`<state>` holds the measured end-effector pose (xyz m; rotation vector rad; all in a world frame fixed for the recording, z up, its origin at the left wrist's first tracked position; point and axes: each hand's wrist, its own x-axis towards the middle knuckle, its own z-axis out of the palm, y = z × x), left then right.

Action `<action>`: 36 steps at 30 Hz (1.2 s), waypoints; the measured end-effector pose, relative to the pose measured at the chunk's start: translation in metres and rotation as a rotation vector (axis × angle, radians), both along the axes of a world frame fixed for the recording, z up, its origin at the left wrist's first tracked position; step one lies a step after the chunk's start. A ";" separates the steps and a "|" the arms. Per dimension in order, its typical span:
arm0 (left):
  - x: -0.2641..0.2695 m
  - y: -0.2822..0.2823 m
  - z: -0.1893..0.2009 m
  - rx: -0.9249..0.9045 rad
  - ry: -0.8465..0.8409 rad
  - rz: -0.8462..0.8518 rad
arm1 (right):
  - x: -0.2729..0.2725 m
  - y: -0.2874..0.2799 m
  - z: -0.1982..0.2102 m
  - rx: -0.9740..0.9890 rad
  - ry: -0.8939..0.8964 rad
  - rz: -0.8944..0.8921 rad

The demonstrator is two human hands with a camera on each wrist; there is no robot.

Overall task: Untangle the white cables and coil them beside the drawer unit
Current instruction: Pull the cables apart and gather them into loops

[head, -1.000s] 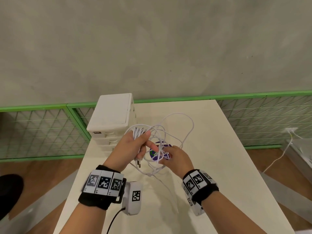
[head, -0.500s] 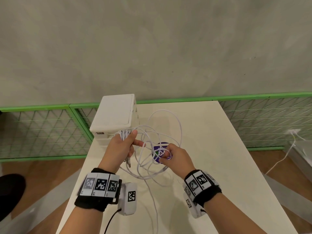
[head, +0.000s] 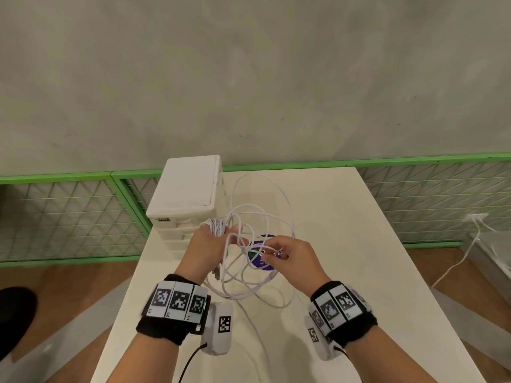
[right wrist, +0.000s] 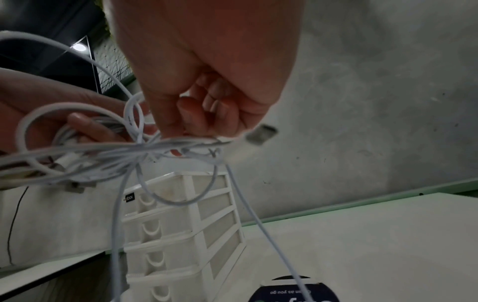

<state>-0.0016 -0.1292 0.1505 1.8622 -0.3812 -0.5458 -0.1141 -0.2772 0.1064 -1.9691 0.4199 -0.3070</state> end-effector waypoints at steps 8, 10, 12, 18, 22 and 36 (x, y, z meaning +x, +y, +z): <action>-0.002 0.004 0.000 0.016 -0.051 -0.105 | -0.003 -0.005 0.009 0.262 -0.131 -0.098; -0.004 0.004 0.002 0.000 -0.070 -0.106 | -0.003 -0.006 0.010 0.287 -0.148 -0.102; -0.005 0.004 0.002 -0.033 -0.072 -0.069 | -0.002 -0.007 0.010 0.288 -0.149 -0.115; -0.006 0.000 0.003 -0.039 -0.053 -0.061 | -0.001 -0.009 0.005 0.336 -0.133 -0.151; -0.013 -0.004 0.006 -0.052 -0.091 -0.083 | -0.001 -0.005 0.005 0.346 -0.125 -0.080; -0.026 -0.015 0.006 -0.117 -0.114 -0.006 | -0.004 -0.004 0.005 0.265 -0.039 -0.007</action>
